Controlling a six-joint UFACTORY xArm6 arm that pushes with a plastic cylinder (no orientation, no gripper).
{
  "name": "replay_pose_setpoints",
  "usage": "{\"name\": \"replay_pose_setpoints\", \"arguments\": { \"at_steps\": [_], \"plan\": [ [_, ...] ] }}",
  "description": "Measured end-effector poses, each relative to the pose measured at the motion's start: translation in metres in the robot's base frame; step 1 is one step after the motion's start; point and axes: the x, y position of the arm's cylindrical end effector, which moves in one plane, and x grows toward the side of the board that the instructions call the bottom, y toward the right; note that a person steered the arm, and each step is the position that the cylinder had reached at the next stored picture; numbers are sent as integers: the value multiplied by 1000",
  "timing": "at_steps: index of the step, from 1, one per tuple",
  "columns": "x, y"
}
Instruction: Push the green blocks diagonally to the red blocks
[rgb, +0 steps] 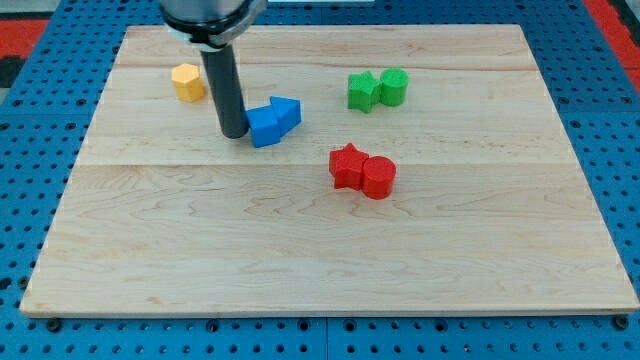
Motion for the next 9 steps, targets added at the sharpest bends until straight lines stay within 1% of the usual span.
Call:
{"name": "replay_pose_setpoints", "arguments": {
  "at_steps": [1,2,3,4,5,6,7,8,9],
  "plan": [
    [9,-61],
    [37,-104],
    [46,-23],
    [30,39],
    [24,89],
    [-3,133],
    [-36,118],
    [-67,123],
    [-93,161]
  ]
}}
